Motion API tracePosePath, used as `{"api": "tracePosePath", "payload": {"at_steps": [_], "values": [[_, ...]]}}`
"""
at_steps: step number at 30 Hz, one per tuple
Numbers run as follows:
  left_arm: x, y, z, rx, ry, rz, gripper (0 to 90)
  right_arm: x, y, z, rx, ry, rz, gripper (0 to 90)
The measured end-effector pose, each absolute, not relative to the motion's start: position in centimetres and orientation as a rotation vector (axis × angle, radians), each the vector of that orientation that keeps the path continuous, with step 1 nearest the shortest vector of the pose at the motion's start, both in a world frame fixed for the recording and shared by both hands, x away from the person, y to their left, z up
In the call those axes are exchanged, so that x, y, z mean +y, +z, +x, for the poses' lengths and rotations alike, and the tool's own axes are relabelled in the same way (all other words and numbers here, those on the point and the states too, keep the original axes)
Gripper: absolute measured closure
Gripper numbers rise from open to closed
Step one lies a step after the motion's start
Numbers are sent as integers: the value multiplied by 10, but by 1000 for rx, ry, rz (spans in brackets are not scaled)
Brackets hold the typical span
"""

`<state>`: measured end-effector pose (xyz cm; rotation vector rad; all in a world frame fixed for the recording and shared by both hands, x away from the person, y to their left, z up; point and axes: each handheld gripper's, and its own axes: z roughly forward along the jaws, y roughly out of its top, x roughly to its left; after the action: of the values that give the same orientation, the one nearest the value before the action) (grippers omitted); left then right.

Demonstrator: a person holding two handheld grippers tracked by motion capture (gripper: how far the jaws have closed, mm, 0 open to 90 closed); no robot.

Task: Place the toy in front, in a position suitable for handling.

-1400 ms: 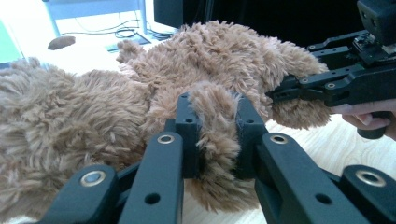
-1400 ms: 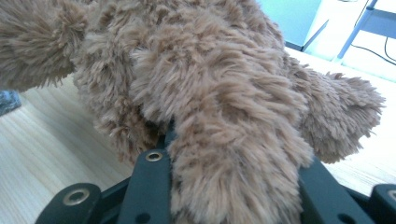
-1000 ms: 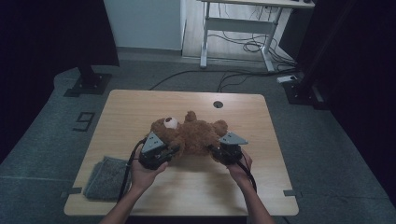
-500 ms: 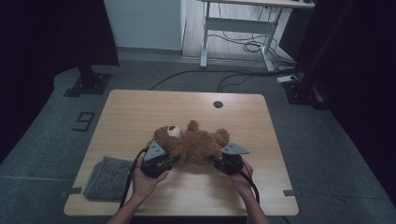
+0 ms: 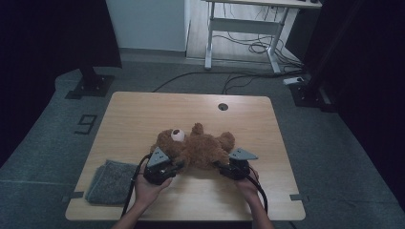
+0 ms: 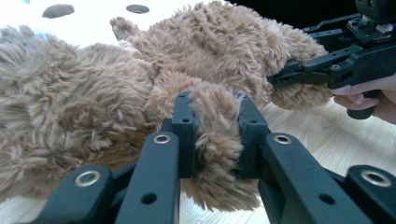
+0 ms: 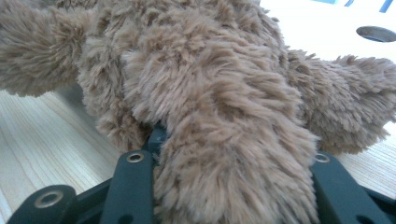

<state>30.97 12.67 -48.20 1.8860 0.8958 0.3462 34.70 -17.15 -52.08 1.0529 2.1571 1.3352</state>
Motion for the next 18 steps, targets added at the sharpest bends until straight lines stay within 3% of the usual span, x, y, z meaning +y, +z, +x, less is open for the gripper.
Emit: {"api": "tracePosePath", "payload": {"at_steps": [13,18], "values": [[129,-483,307,891,322,1875,620,-174,-523,343,2132,1350,1059,397],[139,-475,303,926,313,1850,439,-177,-523,338,2106,1378,1083,333]]}}
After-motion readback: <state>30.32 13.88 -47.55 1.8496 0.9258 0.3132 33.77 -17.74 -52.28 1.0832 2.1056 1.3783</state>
